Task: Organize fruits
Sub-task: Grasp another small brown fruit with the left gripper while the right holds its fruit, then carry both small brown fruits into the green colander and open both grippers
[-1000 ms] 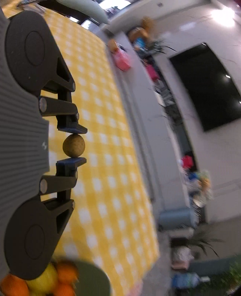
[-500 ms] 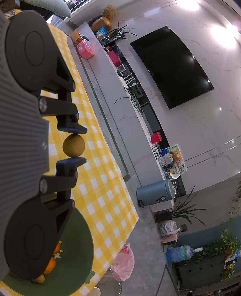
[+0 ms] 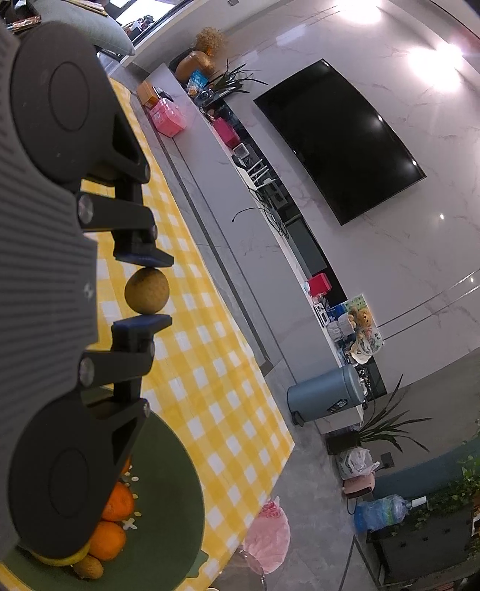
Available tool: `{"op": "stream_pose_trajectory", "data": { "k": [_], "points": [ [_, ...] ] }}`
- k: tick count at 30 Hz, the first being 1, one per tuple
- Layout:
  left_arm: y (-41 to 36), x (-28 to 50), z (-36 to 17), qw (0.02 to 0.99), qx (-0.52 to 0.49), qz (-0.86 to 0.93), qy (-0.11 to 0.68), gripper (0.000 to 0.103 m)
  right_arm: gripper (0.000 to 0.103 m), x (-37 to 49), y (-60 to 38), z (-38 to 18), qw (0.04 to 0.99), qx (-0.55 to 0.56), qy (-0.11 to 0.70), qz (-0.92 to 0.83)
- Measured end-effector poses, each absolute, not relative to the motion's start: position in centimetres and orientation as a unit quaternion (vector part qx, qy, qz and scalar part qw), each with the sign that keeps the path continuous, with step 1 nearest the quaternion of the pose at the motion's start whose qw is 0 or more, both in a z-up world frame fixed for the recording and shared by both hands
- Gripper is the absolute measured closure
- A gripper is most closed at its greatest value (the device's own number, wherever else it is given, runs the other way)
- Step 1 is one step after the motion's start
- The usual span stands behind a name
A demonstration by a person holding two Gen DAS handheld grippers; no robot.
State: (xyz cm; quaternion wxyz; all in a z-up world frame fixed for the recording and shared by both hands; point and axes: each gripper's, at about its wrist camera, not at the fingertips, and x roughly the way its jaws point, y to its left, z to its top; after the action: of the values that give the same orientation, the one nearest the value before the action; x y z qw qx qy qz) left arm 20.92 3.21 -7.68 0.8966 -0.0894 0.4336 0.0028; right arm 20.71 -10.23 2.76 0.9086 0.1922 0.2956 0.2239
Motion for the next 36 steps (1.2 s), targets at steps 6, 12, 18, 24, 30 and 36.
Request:
{"op": "stream_pose_trajectory", "data": {
  "k": [6,12,18,24,30,36],
  "points": [
    [3.0,21.5,-7.7,0.893,-0.096,-0.019,0.439,0.065,0.079,21.0,-10.8,2.5,0.904,0.201,0.304,0.224],
    [2.5,21.8,-7.6,0.891,-0.093,-0.029,0.444,0.068,0.079,21.1,-11.0,2.4,0.901,0.207,0.308,0.225],
    [3.0,23.2,-7.6,0.872,-0.124,-0.039,0.472,0.074,0.079,21.2,-11.6,2.4,0.9,0.219,0.308,0.217],
    [2.8,24.2,-7.4,0.86,-0.122,-0.034,0.494,0.075,0.079,21.2,-12.1,2.3,0.897,0.23,0.315,0.21],
    [2.9,24.9,-7.4,0.854,-0.134,-0.025,0.503,0.075,0.079,21.2,-12.2,2.4,0.895,0.232,0.316,0.211],
    [3.2,24.6,-7.4,0.855,-0.146,-0.024,0.498,0.075,0.079,21.2,-13.2,2.5,0.897,0.244,0.311,0.198]
  ]
}}
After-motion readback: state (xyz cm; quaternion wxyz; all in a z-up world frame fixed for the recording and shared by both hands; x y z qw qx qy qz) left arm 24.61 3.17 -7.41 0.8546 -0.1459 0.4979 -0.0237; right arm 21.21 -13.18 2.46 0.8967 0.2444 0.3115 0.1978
